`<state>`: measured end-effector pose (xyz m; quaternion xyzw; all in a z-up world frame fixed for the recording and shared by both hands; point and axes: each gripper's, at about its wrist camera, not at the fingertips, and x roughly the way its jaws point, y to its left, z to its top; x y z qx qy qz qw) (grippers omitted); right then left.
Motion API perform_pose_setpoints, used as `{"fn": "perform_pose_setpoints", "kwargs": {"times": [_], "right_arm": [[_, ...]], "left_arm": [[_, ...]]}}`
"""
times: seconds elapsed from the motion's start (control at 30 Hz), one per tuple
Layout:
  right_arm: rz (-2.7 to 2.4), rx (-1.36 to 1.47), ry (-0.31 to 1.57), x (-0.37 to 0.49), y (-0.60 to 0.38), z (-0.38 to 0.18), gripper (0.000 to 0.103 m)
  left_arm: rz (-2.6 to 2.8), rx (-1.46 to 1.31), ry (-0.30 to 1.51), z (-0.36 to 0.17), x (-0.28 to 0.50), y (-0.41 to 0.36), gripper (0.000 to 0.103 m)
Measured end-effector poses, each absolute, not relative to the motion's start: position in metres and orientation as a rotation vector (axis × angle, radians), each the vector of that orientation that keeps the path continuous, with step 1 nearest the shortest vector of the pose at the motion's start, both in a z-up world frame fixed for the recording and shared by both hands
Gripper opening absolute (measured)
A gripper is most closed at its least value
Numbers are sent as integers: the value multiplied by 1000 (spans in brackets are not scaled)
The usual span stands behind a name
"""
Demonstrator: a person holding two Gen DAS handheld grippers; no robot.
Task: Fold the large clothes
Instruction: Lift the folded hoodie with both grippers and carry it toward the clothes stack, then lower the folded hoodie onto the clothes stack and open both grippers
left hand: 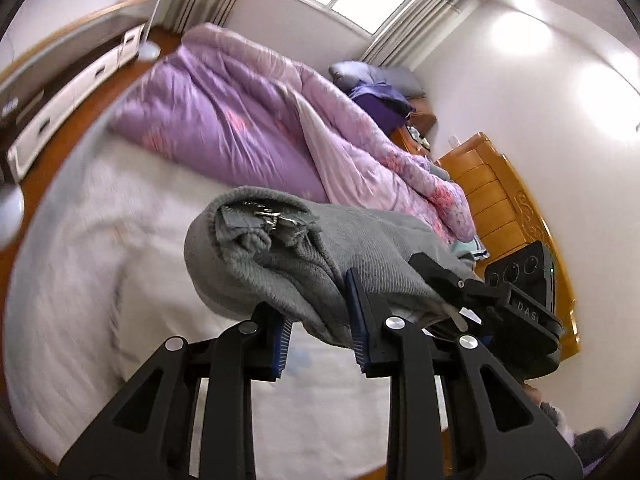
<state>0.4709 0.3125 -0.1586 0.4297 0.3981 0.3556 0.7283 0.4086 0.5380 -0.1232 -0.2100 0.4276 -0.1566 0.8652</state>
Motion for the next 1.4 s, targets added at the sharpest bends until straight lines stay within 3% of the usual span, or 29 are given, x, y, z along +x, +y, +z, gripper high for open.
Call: {"fn": "perform_pose_setpoints", "kwargs": {"times": [0.13, 0.3, 0.47, 0.5, 0.63, 0.73, 0.8, 0.83, 0.87, 0.9, 1.13, 1.4], "right_arm": [[756, 1017, 970, 470, 346, -223, 22], [553, 1155, 1319, 440, 374, -359, 22], [483, 1178, 1417, 413, 371, -408, 22], [479, 1157, 1432, 415, 371, -410, 22], [508, 1046, 1444, 433, 380, -403, 22], [516, 1005, 1451, 441, 382, -402, 22], [519, 1003, 1458, 428, 383, -397, 23], [509, 1000, 1466, 428, 382, -398, 24], [503, 987, 1476, 421, 382, -397, 27], [484, 966, 1494, 419, 382, -397, 27], [410, 828, 1557, 412, 366, -386, 32], [284, 722, 1520, 419, 319, -387, 34]], "left_arm": [[-305, -321, 895, -160, 418, 574, 25], [-225, -376, 1158, -288, 396, 607, 24], [-175, -538, 1247, -346, 354, 618, 28], [-153, -576, 1251, -351, 347, 621, 33], [-73, -686, 1174, -346, 329, 637, 70], [-42, -804, 1094, -335, 326, 655, 81], [-25, -830, 1108, -337, 339, 658, 81], [4, -785, 1136, -340, 350, 654, 76], [18, -735, 1164, -341, 356, 650, 65], [2, -701, 1184, -344, 362, 644, 47], [52, -633, 1266, -365, 364, 627, 43], [114, -654, 1346, -394, 353, 629, 50]]}}
